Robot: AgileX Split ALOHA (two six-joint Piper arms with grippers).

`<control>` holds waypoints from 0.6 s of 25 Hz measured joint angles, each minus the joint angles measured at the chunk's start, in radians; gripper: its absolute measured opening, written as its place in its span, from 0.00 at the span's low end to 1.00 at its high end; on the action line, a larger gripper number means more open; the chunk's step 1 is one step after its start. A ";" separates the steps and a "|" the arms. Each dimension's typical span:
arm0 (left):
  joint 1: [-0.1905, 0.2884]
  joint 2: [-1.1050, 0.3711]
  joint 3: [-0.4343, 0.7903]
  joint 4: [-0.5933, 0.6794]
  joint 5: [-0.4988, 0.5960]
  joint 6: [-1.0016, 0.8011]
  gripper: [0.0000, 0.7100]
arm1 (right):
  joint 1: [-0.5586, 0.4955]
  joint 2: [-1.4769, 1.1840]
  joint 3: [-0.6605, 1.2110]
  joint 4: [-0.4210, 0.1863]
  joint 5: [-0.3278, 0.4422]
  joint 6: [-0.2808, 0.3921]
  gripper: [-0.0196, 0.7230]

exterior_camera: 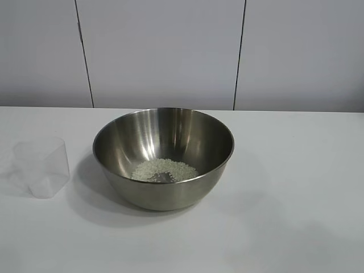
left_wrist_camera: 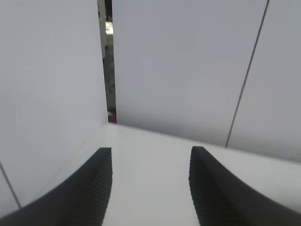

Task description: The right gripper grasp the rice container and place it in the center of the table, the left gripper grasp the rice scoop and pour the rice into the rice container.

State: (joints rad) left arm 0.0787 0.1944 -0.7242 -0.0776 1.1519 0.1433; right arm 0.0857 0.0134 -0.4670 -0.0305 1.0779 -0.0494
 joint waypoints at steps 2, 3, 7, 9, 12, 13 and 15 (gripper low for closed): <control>0.000 -0.028 0.000 -0.004 0.065 0.004 0.52 | 0.000 0.000 0.000 0.000 0.000 0.000 0.45; 0.000 -0.045 0.000 -0.004 0.089 0.000 0.52 | 0.000 0.000 0.000 0.000 0.000 0.000 0.45; 0.000 -0.127 0.019 -0.002 0.106 -0.041 0.52 | 0.000 0.000 0.000 0.000 0.000 0.000 0.45; 0.000 -0.168 0.052 0.003 0.109 -0.059 0.52 | 0.000 0.000 0.000 0.000 0.000 0.000 0.45; 0.000 -0.210 0.100 0.008 0.106 -0.063 0.52 | 0.000 0.000 0.000 0.000 0.000 0.000 0.45; 0.000 -0.211 0.113 0.011 0.104 -0.062 0.52 | 0.000 0.000 0.000 0.000 0.000 0.000 0.45; 0.000 -0.211 0.133 0.014 0.093 -0.054 0.52 | 0.000 0.000 0.000 0.000 0.000 0.000 0.45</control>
State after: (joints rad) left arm 0.0787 -0.0164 -0.5907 -0.0635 1.2450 0.0897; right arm 0.0857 0.0134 -0.4670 -0.0305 1.0779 -0.0494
